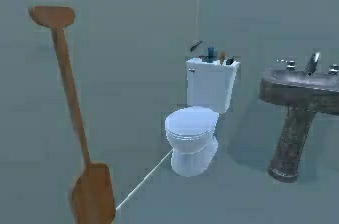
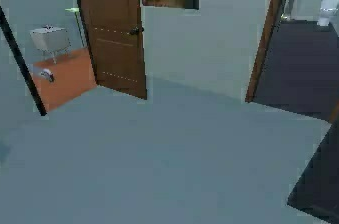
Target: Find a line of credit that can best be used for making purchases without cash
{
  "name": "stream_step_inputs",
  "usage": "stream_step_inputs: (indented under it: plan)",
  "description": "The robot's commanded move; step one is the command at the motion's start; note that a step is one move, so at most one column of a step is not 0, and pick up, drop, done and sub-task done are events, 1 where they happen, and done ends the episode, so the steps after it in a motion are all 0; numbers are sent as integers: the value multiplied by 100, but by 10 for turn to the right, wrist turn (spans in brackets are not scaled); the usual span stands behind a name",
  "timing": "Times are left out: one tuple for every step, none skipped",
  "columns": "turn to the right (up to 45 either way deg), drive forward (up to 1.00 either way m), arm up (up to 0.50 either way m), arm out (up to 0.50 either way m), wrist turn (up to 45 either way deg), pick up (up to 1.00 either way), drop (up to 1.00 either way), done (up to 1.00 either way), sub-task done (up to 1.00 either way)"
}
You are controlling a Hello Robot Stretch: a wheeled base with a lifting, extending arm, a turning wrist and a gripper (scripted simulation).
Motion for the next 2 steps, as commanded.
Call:
stream_step_inputs:
  plan:
    - [450, 0, 0, 0, 0, 0, 0, 0, 0]
    - [450, 0, 0, 0, 0, 0, 0, 0, 0]
